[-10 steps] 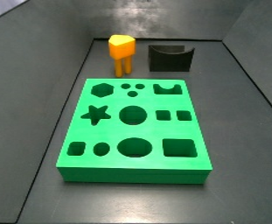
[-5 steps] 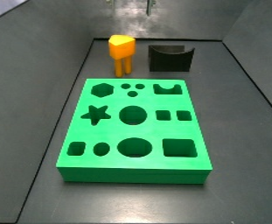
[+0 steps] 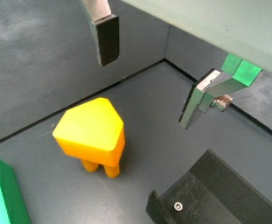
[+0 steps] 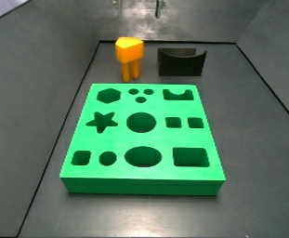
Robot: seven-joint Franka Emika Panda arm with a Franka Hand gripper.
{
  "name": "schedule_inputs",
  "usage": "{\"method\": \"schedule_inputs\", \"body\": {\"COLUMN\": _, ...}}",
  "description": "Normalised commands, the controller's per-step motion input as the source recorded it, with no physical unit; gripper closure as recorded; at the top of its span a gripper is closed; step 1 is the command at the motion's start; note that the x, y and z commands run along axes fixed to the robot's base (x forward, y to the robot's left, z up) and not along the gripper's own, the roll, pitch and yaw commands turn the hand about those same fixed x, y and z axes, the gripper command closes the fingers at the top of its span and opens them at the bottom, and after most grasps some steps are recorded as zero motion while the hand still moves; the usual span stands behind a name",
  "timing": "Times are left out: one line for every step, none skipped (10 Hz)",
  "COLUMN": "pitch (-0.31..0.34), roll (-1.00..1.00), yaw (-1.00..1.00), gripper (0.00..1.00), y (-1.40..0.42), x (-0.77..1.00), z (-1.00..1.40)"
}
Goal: Pick up the 3 prong object. Move up. Move to above the board. Insert the 3 prong object.
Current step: Pick up the 3 prong object.
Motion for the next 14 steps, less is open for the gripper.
{"method": "schedule_inputs", "body": {"pitch": 0.0, "roll": 0.03, "yaw": 0.24, "gripper": 0.0, "y": -0.15, "x": -0.02, "z": 0.0}}
{"method": "schedule_inputs", "body": {"pitch": 0.0, "roll": 0.03, "yaw": 0.22, "gripper": 0.0, "y": -0.17, "x": 0.0, "z": 0.0}}
{"method": "schedule_inputs", "body": {"pitch": 0.0, "roll": 0.03, "yaw": 0.2, "gripper": 0.0, "y": -0.17, "x": 0.0, "z": 0.0}}
{"method": "schedule_inputs", "body": {"pitch": 0.0, "roll": 0.03, "yaw": 0.19, "gripper": 0.0, "y": -0.14, "x": 0.0, "z": 0.0}}
{"method": "schedule_inputs", "body": {"pitch": 0.0, "roll": 0.03, "yaw": 0.18, "gripper": 0.0, "y": -0.12, "x": 0.0, "z": 0.0}}
{"method": "schedule_inputs", "body": {"pitch": 0.0, "roll": 0.02, "yaw": 0.17, "gripper": 0.0, "y": -0.09, "x": 0.0, "z": 0.0}}
{"method": "schedule_inputs", "body": {"pitch": 0.0, "roll": 0.01, "yaw": 0.15, "gripper": 0.0, "y": -0.08, "x": 0.0, "z": 0.0}}
{"method": "schedule_inputs", "body": {"pitch": 0.0, "roll": 0.01, "yaw": 0.14, "gripper": 0.0, "y": -0.07, "x": 0.0, "z": -0.01}}
{"method": "schedule_inputs", "body": {"pitch": 0.0, "roll": 0.0, "yaw": 0.13, "gripper": 0.0, "y": -0.07, "x": 0.0, "z": -0.01}}
{"method": "schedule_inputs", "body": {"pitch": 0.0, "roll": 0.0, "yaw": 0.12, "gripper": 0.0, "y": -0.06, "x": 0.0, "z": -0.03}}
{"method": "schedule_inputs", "body": {"pitch": 0.0, "roll": 0.0, "yaw": 0.12, "gripper": 0.0, "y": -0.06, "x": 0.0, "z": -0.05}}
{"method": "schedule_inputs", "body": {"pitch": 0.0, "roll": 0.0, "yaw": 0.07, "gripper": 0.0, "y": -0.05, "x": 0.01, "z": -0.08}}
{"method": "schedule_inputs", "body": {"pitch": 0.0, "roll": 0.01, "yaw": 0.03, "gripper": 0.0, "y": -0.01, "x": 0.08, "z": -0.1}}
{"method": "schedule_inputs", "body": {"pitch": 0.0, "roll": 0.02, "yaw": 0.02, "gripper": 0.0, "y": 0.0, "x": 0.11, "z": -0.12}}
